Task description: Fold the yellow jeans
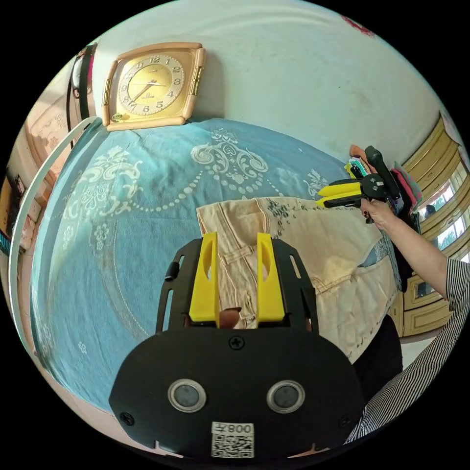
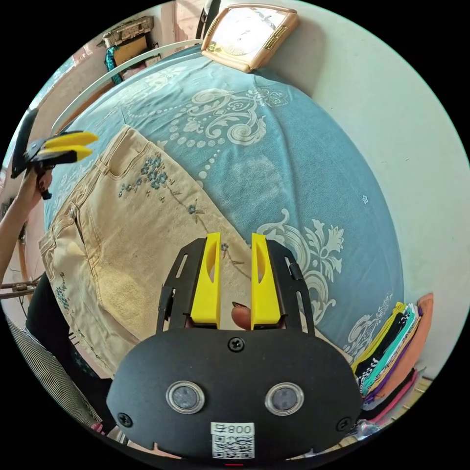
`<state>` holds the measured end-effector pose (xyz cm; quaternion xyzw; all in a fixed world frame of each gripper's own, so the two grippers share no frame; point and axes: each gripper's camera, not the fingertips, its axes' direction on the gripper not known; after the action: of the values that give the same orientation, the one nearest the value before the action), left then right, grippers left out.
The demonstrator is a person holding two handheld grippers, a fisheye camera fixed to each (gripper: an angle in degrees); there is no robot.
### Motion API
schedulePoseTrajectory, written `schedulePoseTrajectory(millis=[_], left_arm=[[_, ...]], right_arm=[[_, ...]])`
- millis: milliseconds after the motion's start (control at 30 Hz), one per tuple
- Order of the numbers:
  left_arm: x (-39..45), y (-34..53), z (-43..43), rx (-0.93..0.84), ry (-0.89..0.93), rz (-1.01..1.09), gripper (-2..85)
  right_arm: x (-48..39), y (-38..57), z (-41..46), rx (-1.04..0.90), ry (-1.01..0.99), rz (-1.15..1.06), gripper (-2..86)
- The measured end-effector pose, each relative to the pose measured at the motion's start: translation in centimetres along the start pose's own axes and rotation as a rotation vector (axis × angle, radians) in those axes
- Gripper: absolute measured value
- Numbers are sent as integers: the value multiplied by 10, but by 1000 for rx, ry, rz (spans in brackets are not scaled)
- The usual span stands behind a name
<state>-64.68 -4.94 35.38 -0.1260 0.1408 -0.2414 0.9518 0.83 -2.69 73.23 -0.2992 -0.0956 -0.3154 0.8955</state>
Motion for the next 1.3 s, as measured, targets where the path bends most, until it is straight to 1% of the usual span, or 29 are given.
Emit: schedulePoseTrajectory(millis=[67, 167, 233, 300, 400, 433, 467, 533, 633, 667, 700, 767, 833, 933, 1000, 1067, 1133, 1167, 1233, 1300], left_arm=[[-13, -29, 15, -67, 11, 8, 116], [-24, -44, 38, -185, 8, -5, 100], [-22, -45, 33, -172, -18, 14, 81], [-17, -47, 24, -159, -40, 58, 65], [-9, -54, 4, -117, -80, 106, 51], [-10, -57, -4, -93, -74, 109, 48], [-12, -61, -12, -60, -63, 100, 46], [-18, -66, -13, -51, -49, 71, 49], [-28, -65, 4, -136, -81, 22, 62], [-33, -60, 2, -127, -84, -10, 66], [-36, -57, -3, -107, -75, -27, 67], [-48, -38, -28, -15, -4, -80, 71], [-54, -16, -49, 50, 69, -88, 75], [-55, 31, -75, 67, 143, -97, 78], [-52, 58, -82, 39, 166, -104, 80], [-45, 86, -78, -31, 157, -93, 83], [-42, 96, -72, -86, 133, -88, 86], [-41, 98, -69, -108, 122, -82, 89], [-42, 99, -66, -119, 135, -94, 91], [-45, 100, -61, -131, 162, -110, 92]], right_arm=[[-3, -6, 13, -52, -30, -24, 90], [-5, -12, 13, -25, -40, -4, 80], [-6, -16, 12, -26, -39, -3, 65], [-9, -22, 10, -36, -14, -16, 31], [-6, -31, 4, -32, 3, -23, 13], [1, -34, -1, -15, -9, 9, 10], [10, -36, -5, 10, -18, 48, 9], [21, -40, -5, 29, -41, 94, 10], [26, -51, 20, -40, -97, 117, 20], [27, -53, 26, -49, -107, 139, 27], [28, -53, 25, -42, -111, 150, 31], [34, -51, 22, -3, -106, 186, 55], [39, -44, 19, 33, -101, 211, 63], [32, -31, 1, 156, -117, 228, 69], [11, -27, -11, 242, -215, 183, 75], [-43, -30, -19, 336, -384, 4, 84], [-89, -38, -14, 314, -388, -112, 86], [-114, -44, -8, 293, -346, -176, 88], [-139, -52, 5, 264, -313, -222, 88], [-148, -59, 18, 232, -335, -238, 87]])
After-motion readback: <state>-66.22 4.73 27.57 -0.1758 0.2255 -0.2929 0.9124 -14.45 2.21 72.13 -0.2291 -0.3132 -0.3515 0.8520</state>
